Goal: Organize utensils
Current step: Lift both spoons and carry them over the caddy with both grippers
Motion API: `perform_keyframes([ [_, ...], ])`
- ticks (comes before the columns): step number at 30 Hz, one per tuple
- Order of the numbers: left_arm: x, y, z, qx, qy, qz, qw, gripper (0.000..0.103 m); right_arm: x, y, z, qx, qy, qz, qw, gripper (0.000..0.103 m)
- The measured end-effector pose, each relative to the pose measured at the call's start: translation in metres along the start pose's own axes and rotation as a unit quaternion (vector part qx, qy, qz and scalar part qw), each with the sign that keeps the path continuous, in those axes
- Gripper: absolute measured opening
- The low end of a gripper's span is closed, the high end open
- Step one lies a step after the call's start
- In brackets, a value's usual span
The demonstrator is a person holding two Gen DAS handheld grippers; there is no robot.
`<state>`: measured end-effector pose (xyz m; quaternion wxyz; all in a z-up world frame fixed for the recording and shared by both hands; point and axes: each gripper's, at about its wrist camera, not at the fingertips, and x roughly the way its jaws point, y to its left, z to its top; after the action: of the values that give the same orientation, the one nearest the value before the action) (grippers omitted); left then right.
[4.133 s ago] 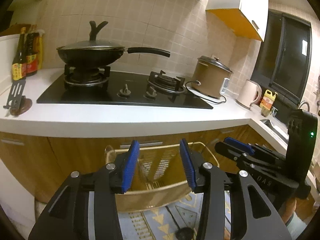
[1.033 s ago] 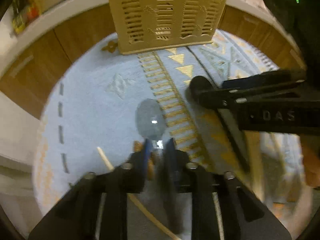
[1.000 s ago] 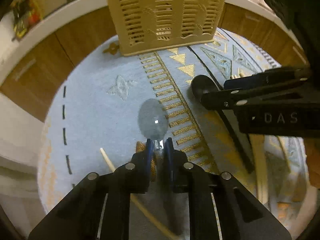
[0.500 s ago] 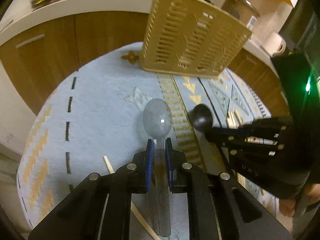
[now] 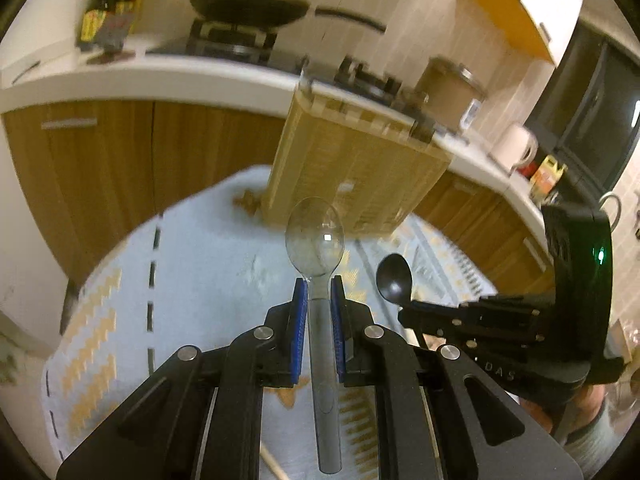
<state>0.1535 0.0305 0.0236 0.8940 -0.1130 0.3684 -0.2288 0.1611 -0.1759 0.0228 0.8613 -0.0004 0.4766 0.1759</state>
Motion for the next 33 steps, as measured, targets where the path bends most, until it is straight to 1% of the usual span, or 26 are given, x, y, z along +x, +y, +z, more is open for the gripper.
perform_keyframes([
  [3, -0.016, -0.008, 0.011, 0.0, -0.03, -0.01, 0.9995, 0.01, -0.026, -0.004, 0.004, 0.002, -0.042, 0.007, 0.999, 0.005],
  [6, -0.027, -0.017, 0.025, 0.001, -0.059, -0.018, 0.9981, 0.01, -0.047, -0.009, 0.008, -0.002, -0.085, 0.002, 0.996, 0.005],
  [10, -0.04, -0.03, 0.046, 0.011, -0.098, -0.017, 0.995, 0.01, -0.076, -0.016, 0.019, -0.001, -0.142, -0.004, 0.99, 0.005],
  [13, -0.048, -0.041, 0.064, 0.022, -0.129, -0.016, 0.9912, 0.01, -0.089, -0.022, 0.028, 0.001, -0.175, -0.004, 0.984, 0.005],
  [18, -0.053, -0.056, 0.09, 0.041, -0.178, -0.008, 0.9831, 0.01, -0.101, -0.028, 0.044, -0.002, -0.222, -0.017, 0.975, 0.005],
  [21, -0.049, -0.061, 0.103, 0.046, -0.201, -0.003, 0.9786, 0.01, -0.103, -0.036, 0.058, -0.001, -0.243, -0.023, 0.97, 0.005],
  [25, -0.038, -0.064, 0.118, 0.055, -0.221, 0.008, 0.9737, 0.01, -0.103, -0.044, 0.076, -0.004, -0.263, -0.031, 0.964, 0.005],
  [28, -0.024, -0.065, 0.126, 0.06, -0.233, 0.015, 0.9706, 0.01, -0.101, -0.052, 0.092, -0.002, -0.28, -0.037, 0.959, 0.005],
  [33, 0.004, -0.062, 0.137, 0.067, -0.254, 0.04, 0.964, 0.01, -0.093, -0.067, 0.114, 0.003, -0.305, -0.052, 0.951, 0.005],
])
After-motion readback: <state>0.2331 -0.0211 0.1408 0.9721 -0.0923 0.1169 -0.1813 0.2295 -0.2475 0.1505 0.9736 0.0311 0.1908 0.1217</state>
